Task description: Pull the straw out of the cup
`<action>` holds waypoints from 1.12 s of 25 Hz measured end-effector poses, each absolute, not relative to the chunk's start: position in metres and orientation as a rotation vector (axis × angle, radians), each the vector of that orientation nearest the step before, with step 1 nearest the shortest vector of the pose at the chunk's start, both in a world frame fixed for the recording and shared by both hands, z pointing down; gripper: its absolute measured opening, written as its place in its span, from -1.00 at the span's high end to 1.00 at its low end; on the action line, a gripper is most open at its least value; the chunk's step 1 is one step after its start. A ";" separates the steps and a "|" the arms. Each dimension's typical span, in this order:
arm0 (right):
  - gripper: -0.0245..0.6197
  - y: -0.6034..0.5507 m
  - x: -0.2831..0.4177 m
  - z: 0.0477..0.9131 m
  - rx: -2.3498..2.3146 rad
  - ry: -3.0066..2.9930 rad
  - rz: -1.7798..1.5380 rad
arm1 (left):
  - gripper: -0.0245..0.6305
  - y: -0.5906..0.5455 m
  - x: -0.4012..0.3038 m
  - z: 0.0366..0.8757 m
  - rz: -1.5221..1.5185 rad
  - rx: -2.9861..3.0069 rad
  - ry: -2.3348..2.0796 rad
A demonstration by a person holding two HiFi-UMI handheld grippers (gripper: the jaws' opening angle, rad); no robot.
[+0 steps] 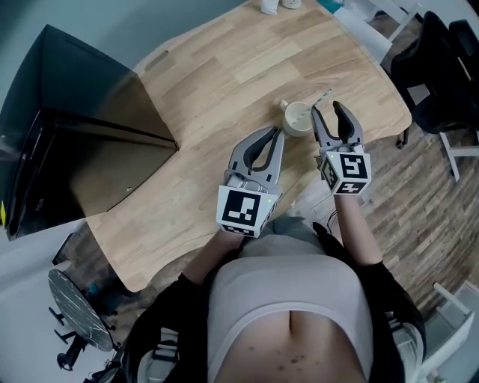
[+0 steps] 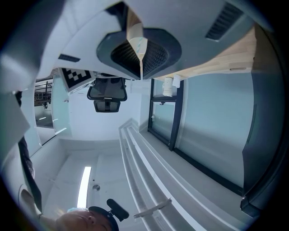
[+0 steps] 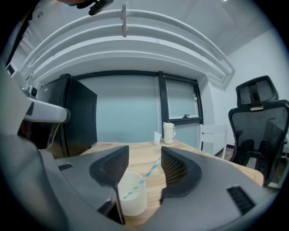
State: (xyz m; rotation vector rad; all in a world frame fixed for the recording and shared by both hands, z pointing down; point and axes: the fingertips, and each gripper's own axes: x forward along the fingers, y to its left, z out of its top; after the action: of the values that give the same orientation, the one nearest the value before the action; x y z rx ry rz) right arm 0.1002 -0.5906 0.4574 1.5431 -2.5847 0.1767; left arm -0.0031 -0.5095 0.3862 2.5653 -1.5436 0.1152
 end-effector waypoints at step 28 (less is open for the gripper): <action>0.60 -0.644 0.098 0.495 1.589 -2.546 0.315 | 0.87 -0.501 -0.033 0.389 0.159 2.503 -1.656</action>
State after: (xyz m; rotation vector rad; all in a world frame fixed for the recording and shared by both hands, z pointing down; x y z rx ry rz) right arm 0.0984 -0.6441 0.4949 1.5890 -2.5456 0.3150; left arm -0.0329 -0.5014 0.3887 2.5028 -1.6558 0.1591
